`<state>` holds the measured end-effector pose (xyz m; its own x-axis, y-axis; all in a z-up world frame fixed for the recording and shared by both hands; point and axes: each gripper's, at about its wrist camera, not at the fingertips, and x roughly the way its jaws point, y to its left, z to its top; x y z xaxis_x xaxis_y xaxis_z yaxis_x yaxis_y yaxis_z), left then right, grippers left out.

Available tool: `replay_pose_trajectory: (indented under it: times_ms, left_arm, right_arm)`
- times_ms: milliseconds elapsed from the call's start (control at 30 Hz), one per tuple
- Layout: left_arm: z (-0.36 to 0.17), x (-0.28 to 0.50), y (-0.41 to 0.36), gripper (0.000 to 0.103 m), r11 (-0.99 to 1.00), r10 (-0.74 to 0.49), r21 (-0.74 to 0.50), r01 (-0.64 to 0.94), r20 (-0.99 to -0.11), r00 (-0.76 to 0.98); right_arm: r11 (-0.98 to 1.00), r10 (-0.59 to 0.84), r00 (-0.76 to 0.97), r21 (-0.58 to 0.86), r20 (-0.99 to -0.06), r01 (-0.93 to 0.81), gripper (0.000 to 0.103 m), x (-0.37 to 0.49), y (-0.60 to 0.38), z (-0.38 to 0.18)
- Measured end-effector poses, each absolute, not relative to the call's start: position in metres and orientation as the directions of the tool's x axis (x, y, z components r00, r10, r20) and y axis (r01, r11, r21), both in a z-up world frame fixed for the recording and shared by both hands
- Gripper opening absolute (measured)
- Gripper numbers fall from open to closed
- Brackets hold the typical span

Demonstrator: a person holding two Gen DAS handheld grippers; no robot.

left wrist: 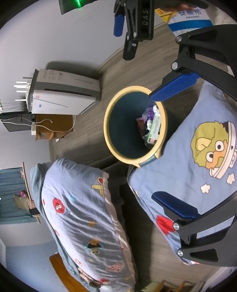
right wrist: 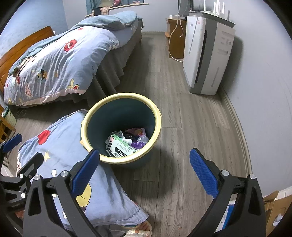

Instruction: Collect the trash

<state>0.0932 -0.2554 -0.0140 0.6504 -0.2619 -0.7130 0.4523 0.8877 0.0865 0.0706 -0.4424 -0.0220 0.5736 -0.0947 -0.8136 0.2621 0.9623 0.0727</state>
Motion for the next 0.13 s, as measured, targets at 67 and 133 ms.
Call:
replay_pose_trajectory:
  times_ms: [67,133]
  left_arm:
    - [-0.012,0.094,-0.251,0.098,0.893,-0.259,0.075,0.443,-0.718,0.645]
    - [-0.011,0.096,-0.243,0.098,0.901,-0.253,0.065,0.428,-0.723,0.643]
  right_arm:
    - [0.948,-0.088,0.564,0.106,-0.821,0.301,0.097,0.072,-0.446,-0.023]
    - [0.923,-0.084,0.547,0.142,-0.833,0.358,0.097,0.074,-0.449,-0.027]
